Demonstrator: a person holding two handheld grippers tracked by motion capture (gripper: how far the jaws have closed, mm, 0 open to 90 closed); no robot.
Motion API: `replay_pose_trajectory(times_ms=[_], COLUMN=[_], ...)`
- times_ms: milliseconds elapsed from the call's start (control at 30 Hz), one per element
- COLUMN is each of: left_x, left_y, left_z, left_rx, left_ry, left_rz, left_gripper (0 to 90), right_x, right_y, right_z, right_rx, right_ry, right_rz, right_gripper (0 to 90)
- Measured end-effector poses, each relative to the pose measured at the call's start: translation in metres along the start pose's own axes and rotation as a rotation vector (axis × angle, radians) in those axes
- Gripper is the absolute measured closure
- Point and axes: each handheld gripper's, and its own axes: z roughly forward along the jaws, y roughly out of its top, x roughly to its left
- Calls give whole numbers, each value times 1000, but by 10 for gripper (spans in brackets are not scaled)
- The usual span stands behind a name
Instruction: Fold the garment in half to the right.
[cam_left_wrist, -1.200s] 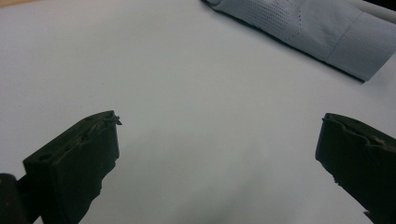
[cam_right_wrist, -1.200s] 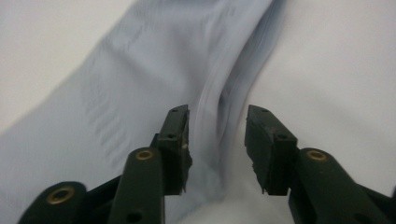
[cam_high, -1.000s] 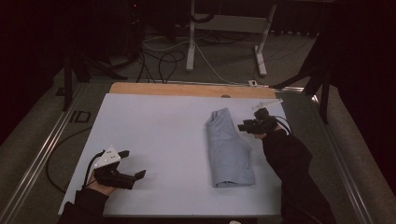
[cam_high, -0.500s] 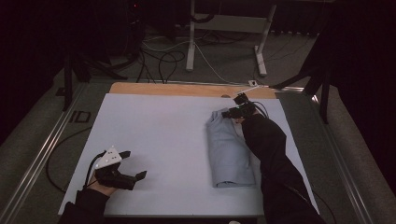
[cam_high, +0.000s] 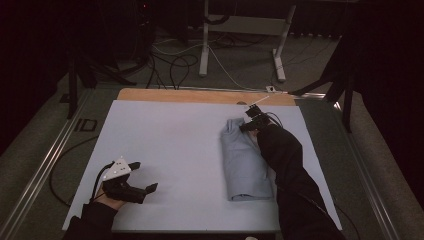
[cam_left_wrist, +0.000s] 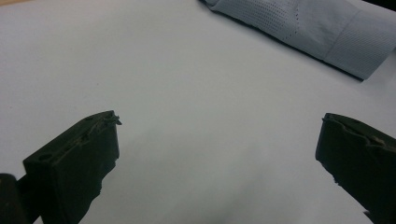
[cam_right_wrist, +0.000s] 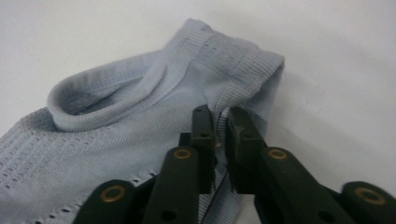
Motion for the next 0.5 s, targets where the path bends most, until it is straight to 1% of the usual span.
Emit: replay_pose_trajectory(times_ms=[33,67,167,267,300,333,367,433,467,500], left_x=[0,1,0,0,0,0,0,1,1,1], left_y=[0,0,0,0,0,0,0,0,0,0], left_z=[0,0,0,0,0,-1,-1,-1,-1,-1], left_rx=[0,-2,-3,-5,-5,-5,-8,-10,-13,-10], left_ry=[0,0,-1,-2,-2,-1,1,-1,0,-1], left_rz=[0,-3,-1,-2,-2,-1,3,3,-4,-2], left_gripper=[5,5,4,5,5,5,5,5,5,5], right_x=[0,3,6,7,6,5,4,3,3,2], right_y=[0,3,7,9,9,8,8,6,5,5], right_z=[0,-5,-12,-13,-13,-11,-10,-9,-8,-6], right_rx=[0,-24,-99,-119,-126,-122,-125,-149,-148,-144], right_ry=[0,-23,-4,-12,-1,7,2,19,17,20], right_rz=[0,-20,-18,-16,-7,-2,3,1,0,3], right_gripper=[845,850,853,853,853,853,853,853,853,852])
